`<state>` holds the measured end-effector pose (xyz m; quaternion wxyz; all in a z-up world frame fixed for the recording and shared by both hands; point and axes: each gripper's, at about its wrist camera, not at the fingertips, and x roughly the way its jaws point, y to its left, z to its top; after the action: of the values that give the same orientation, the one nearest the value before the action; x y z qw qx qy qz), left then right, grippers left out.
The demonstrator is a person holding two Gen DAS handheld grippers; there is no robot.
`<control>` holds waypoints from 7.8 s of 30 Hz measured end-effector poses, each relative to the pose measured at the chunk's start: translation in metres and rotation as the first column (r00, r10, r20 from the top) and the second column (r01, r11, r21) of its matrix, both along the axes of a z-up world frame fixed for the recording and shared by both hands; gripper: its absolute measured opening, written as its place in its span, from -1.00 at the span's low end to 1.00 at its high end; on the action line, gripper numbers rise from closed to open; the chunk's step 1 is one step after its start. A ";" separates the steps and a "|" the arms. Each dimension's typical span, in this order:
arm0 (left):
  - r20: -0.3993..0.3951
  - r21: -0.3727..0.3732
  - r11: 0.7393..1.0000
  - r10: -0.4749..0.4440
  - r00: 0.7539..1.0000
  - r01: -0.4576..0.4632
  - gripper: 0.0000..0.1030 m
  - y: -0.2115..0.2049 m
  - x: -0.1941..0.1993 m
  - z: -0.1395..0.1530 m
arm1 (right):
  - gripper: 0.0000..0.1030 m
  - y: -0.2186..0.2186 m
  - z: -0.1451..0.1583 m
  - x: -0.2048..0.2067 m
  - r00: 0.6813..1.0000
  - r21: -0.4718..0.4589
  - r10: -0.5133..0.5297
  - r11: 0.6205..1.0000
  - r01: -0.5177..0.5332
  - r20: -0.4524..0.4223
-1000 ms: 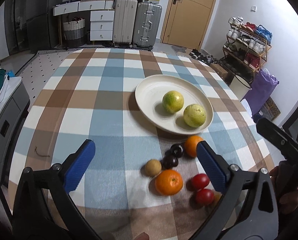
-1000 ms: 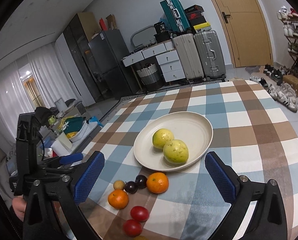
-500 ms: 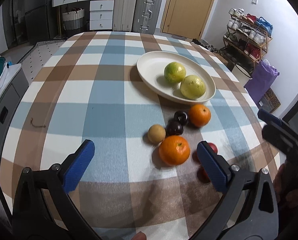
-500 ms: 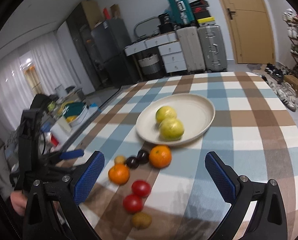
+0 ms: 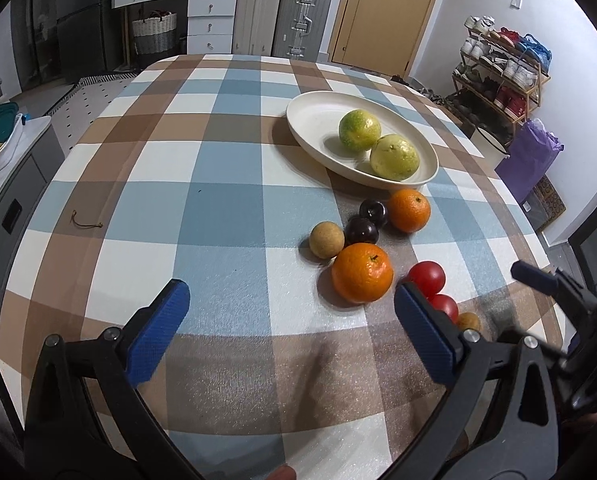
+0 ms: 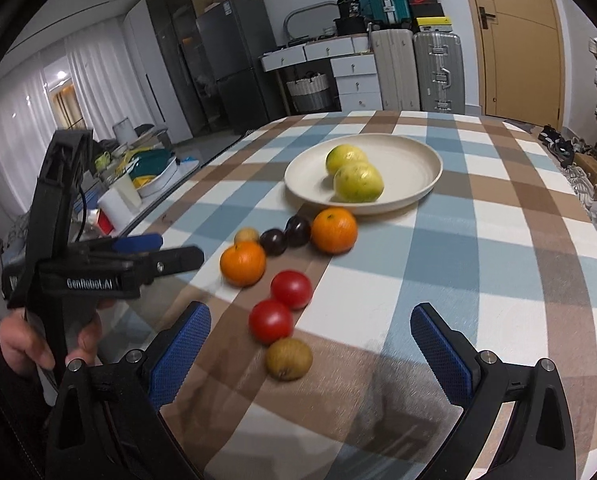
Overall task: Organize fruits
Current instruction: 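Withdraw both tools from the plate back toward the fruits, then grasp the small brown kiwi with the right tool and lift it, then grasp the mandarin orange with the left tool while the right tool holds the kiwi, then carry the orange and kiwi onto the white plate and open both tools, then withdraw both tools from the plate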
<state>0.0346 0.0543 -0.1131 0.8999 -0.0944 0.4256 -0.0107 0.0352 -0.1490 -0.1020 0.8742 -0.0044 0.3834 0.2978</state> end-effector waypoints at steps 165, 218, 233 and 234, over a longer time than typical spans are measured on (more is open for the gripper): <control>-0.084 -0.210 0.963 -0.189 0.978 0.168 -0.26 0.000 0.260 -0.001 | -0.07 0.015 -0.018 0.249 0.972 0.296 -0.051 0.948 0.120 -0.229; 0.085 -0.024 1.000 -0.016 0.996 0.018 0.66 -0.002 0.077 0.062 | 0.73 -0.017 0.054 0.096 0.992 0.250 -0.127 0.961 0.117 0.025; 0.123 0.012 1.000 0.024 0.992 -0.026 0.97 -0.009 0.028 0.050 | 0.94 -0.015 0.043 0.058 0.994 0.211 -0.108 0.972 0.106 -0.001; 0.121 0.010 1.000 0.024 0.992 -0.026 0.97 -0.008 0.027 0.049 | 0.94 -0.015 0.041 0.055 0.994 0.201 -0.106 0.974 0.104 -0.001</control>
<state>0.0611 0.0460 -0.0640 0.9246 -0.0938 0.3691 -0.0028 0.0902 -0.1636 -0.0612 0.8866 0.1028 0.3468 0.2883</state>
